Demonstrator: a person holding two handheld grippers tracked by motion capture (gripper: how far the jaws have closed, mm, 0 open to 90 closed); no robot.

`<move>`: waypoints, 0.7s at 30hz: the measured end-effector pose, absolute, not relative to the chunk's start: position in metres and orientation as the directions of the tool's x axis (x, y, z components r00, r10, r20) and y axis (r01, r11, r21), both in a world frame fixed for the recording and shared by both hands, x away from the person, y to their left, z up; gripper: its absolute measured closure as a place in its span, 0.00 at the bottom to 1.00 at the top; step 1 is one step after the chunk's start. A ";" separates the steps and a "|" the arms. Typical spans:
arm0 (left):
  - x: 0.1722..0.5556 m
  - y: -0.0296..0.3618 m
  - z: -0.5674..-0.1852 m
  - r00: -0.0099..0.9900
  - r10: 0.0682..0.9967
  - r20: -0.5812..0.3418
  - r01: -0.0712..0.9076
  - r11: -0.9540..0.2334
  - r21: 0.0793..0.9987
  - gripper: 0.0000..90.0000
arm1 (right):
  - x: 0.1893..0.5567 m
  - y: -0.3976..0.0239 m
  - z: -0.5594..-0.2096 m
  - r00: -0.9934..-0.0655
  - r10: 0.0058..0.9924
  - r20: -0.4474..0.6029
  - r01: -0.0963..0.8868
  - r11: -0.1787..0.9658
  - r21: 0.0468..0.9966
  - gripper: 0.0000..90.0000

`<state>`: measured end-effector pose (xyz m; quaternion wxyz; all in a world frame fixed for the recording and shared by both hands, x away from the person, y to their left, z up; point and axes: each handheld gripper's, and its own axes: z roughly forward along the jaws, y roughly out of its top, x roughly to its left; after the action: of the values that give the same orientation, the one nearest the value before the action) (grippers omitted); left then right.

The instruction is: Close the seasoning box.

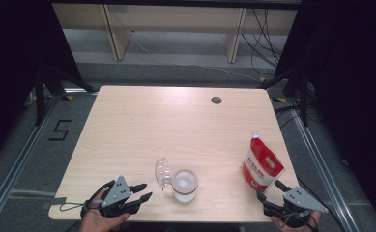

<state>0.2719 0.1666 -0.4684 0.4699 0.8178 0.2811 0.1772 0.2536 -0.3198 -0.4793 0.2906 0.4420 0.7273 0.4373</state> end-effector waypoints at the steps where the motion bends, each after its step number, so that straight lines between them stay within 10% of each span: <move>1: 0.273 0.167 -0.466 0.785 0.618 0.044 0.272 -0.407 0.872 0.84 | 0.254 -0.320 -0.479 -0.438 0.898 -0.042 0.386 0.230 0.893 0.31; 6: 0.273 0.159 -0.462 0.795 0.606 0.031 0.275 -0.405 0.872 0.99 | 0.254 -0.319 -0.479 -0.440 0.897 -0.037 0.390 0.228 0.892 0.31; 21: 0.278 0.141 -0.451 0.814 0.577 0.062 0.236 -0.426 0.874 0.99 | 0.254 -0.320 -0.479 -0.444 0.895 -0.047 0.388 0.239 0.890 0.31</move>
<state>0.2783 0.1411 -0.4514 0.4759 0.8250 0.2463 0.1795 0.2535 -0.3197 -0.4793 0.2926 0.4388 0.7308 0.4333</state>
